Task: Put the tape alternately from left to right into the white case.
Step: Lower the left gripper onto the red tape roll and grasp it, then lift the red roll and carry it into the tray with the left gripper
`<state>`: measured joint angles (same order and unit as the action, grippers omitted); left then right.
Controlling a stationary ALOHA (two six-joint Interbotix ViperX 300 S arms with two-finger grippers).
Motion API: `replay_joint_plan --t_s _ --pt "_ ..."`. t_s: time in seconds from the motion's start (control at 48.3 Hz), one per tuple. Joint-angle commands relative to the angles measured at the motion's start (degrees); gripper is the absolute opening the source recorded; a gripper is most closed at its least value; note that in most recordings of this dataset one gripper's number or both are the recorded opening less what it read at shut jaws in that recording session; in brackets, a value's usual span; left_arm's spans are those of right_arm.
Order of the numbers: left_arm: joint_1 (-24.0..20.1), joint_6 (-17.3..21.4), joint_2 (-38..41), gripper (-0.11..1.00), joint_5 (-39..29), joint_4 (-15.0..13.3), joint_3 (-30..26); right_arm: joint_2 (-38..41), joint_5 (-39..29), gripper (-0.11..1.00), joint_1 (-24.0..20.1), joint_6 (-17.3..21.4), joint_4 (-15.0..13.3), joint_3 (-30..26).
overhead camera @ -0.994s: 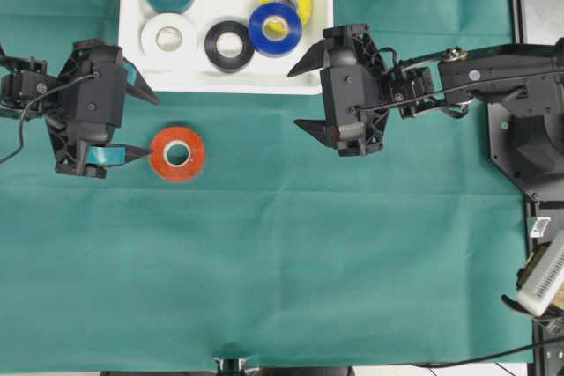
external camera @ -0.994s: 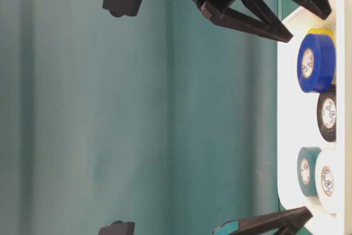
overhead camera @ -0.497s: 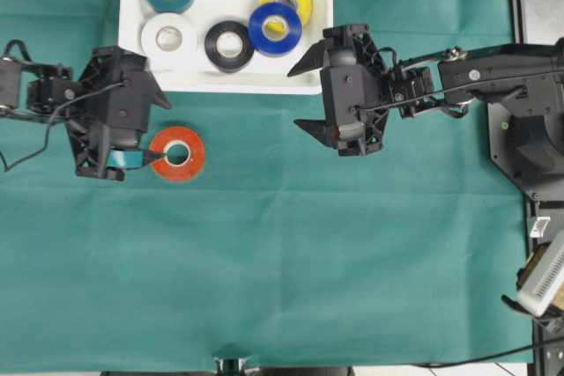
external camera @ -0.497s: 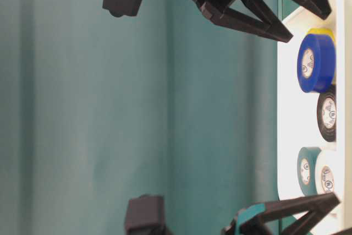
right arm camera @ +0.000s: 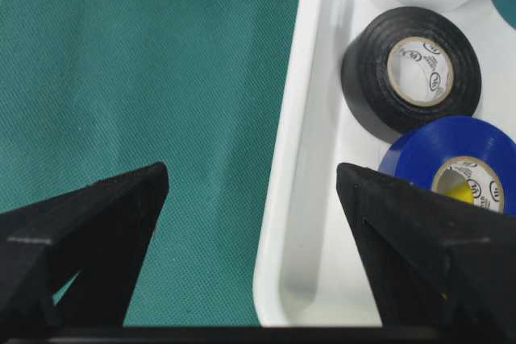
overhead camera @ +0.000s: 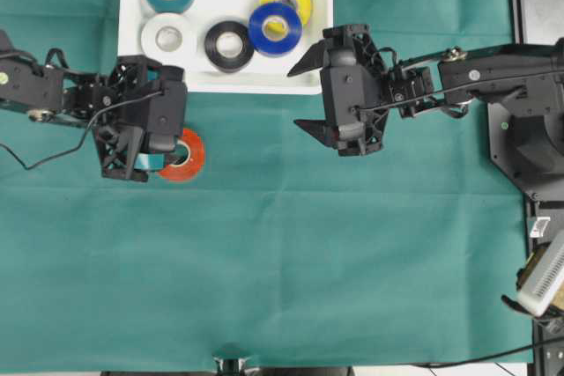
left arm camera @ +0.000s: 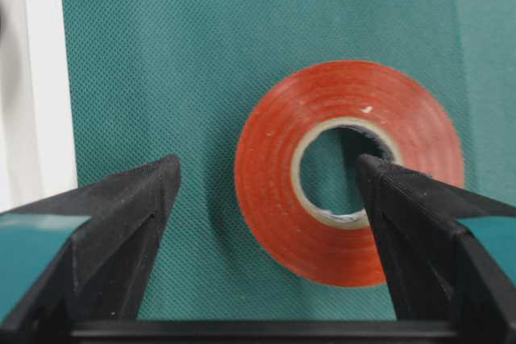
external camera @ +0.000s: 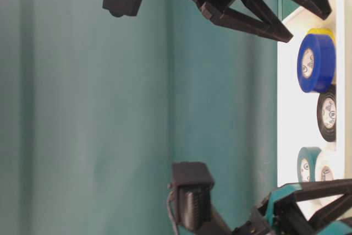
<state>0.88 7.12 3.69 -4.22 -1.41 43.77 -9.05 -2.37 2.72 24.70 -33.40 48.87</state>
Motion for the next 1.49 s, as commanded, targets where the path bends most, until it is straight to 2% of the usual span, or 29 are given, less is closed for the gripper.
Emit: replay_joint_plan --t_s 0.0,0.207,0.29,0.373,0.497,0.538,0.828,1.263,1.47 --pt "-0.7 0.0 0.1 0.89 0.2 -0.1 -1.2 -1.1 0.5 0.70 -0.2 0.1 -0.1 -0.4" --pt "-1.1 0.0 1.1 0.89 0.1 -0.1 -1.7 -1.1 0.6 0.70 -0.2 0.1 -0.1 -0.4" --pt "-1.1 0.0 1.0 0.84 0.0 -0.1 -1.8 -1.1 0.6 0.70 -0.2 0.1 -0.1 -0.4" --pt "-1.1 0.0 0.8 0.67 0.0 -0.1 -1.8 -1.1 0.6 0.70 -0.1 0.1 -0.1 -0.4" --pt "-1.1 0.0 0.7 0.31 -0.1 0.0 -1.7 -1.1 0.6 0.70 -0.1 0.1 -0.1 -0.4" --pt "-1.1 0.0 0.7 0.24 -0.2 -0.1 -1.7 -1.1 0.6 0.70 -0.2 0.1 -0.1 -0.4" --pt "-0.8 0.0 -0.2 0.24 -1.7 -0.1 -1.8 -1.1 0.6 0.70 -0.2 0.1 -0.1 -0.4" --pt "0.0 0.4 -8.6 0.24 -3.2 -0.1 -2.5 -1.1 0.7 0.70 -0.2 0.0 -0.1 -0.7" --pt "-1.1 0.5 -9.0 0.24 -3.2 0.1 -3.3 -1.1 1.3 0.70 -0.2 0.0 -0.1 -0.5"
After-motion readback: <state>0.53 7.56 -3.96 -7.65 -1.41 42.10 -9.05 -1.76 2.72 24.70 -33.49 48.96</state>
